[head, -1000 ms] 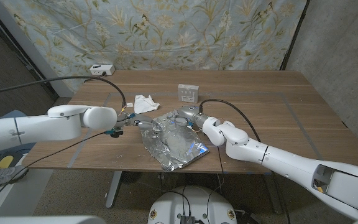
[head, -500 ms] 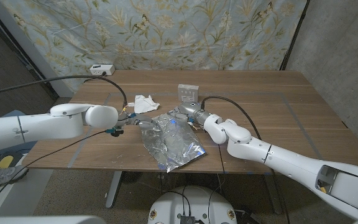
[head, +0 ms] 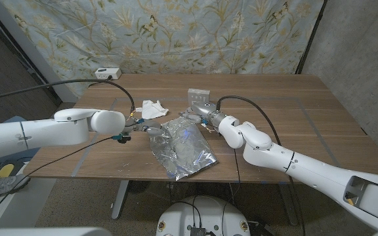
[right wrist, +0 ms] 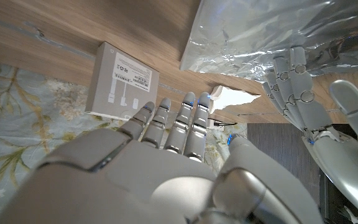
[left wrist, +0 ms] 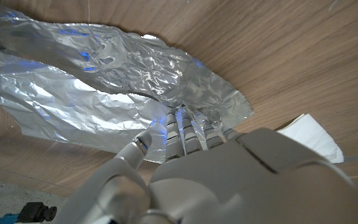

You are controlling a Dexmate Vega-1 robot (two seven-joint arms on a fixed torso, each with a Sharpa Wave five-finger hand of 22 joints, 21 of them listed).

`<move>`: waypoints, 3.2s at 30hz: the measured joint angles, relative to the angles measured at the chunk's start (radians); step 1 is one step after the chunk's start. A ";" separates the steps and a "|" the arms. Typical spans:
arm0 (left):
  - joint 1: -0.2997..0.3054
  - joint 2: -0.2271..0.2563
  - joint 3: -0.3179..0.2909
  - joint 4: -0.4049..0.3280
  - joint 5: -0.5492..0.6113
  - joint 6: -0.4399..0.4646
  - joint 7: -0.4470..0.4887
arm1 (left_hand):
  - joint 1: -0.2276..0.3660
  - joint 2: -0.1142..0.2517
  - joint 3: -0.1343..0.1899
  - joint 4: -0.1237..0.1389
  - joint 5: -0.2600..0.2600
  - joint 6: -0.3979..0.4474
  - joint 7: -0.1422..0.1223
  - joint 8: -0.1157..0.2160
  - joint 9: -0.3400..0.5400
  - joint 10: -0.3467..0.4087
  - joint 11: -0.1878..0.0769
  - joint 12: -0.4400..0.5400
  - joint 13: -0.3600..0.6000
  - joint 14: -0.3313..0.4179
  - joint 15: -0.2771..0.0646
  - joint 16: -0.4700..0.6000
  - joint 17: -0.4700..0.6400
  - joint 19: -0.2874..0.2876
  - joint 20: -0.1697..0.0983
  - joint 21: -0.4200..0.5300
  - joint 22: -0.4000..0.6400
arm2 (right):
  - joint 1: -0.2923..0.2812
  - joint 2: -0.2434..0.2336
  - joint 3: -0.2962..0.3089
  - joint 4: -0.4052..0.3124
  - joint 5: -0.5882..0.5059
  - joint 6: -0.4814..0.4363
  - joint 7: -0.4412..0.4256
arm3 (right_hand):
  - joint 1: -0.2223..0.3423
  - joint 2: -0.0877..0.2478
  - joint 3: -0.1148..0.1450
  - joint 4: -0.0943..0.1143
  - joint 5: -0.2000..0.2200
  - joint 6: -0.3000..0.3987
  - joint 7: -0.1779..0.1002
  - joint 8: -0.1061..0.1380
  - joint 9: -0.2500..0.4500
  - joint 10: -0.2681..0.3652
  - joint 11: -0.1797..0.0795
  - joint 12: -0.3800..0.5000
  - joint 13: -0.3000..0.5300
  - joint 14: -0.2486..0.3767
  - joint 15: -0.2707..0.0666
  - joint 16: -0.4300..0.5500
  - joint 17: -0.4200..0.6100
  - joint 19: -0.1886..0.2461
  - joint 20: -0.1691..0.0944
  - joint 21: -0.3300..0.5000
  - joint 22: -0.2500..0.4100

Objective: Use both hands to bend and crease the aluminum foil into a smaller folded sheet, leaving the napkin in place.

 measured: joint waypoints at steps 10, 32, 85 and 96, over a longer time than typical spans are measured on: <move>-0.001 -0.005 0.001 0.016 -0.002 -0.018 0.003 | 0.000 0.000 0.000 0.000 0.000 0.000 0.000 0.000 0.000 0.000 0.000 0.000 0.000 0.000 0.000 0.000 0.000 0.000 0.000 0.000 0.000 | 0.002 -0.009 -0.006 -0.099 -0.007 -0.123 0.095 | -0.004 -0.004 0.009 -0.009 0.000 -0.025 0.007 0.000 0.000 -0.028 0.007 0.000 0.000 -0.030 0.008 -0.001 0.000 -0.016 0.006 0.000 0.000; -0.001 -0.017 0.001 0.050 -0.016 -0.056 0.015 | 0.000 0.000 0.000 0.000 0.000 0.000 0.000 0.000 0.000 0.000 0.000 0.000 0.000 0.005 0.005 0.000 0.000 0.000 0.000 0.000 0.000 | 0.002 -0.036 -0.042 -0.238 -0.037 -0.267 0.208 | 0.001 -0.009 0.020 -0.026 0.000 0.007 0.038 0.005 -0.005 0.001 0.036 0.005 -0.004 -0.030 0.008 -0.001 0.000 -0.029 0.004 0.000 0.000; 0.009 -0.004 -0.004 0.069 -0.032 -0.097 0.057 | 0.000 0.000 0.000 0.000 0.000 -0.007 0.000 0.000 0.000 0.000 0.000 -0.004 0.001 0.005 0.005 0.000 0.001 0.000 0.000 0.000 0.000 | -0.068 -0.029 -0.106 -0.215 -0.151 -0.321 0.225 | -0.008 -0.018 0.034 -0.039 -0.004 0.030 0.033 0.005 -0.004 0.019 0.035 0.009 -0.004 -0.024 0.003 0.004 0.000 -0.032 0.007 0.000 0.000; 0.010 -0.003 -0.005 0.078 -0.039 -0.108 0.057 | 0.000 0.000 0.000 0.000 0.000 -0.011 0.004 0.000 0.000 0.000 0.000 -0.004 0.000 0.005 0.005 0.000 0.001 0.000 0.000 0.000 0.000 | -0.079 -0.016 -0.096 -0.187 -0.126 -0.309 0.204 | -0.012 -0.023 0.033 -0.039 -0.004 0.030 0.033 0.005 -0.004 0.018 0.035 0.009 -0.004 -0.024 0.003 0.004 0.000 -0.032 0.007 0.000 0.000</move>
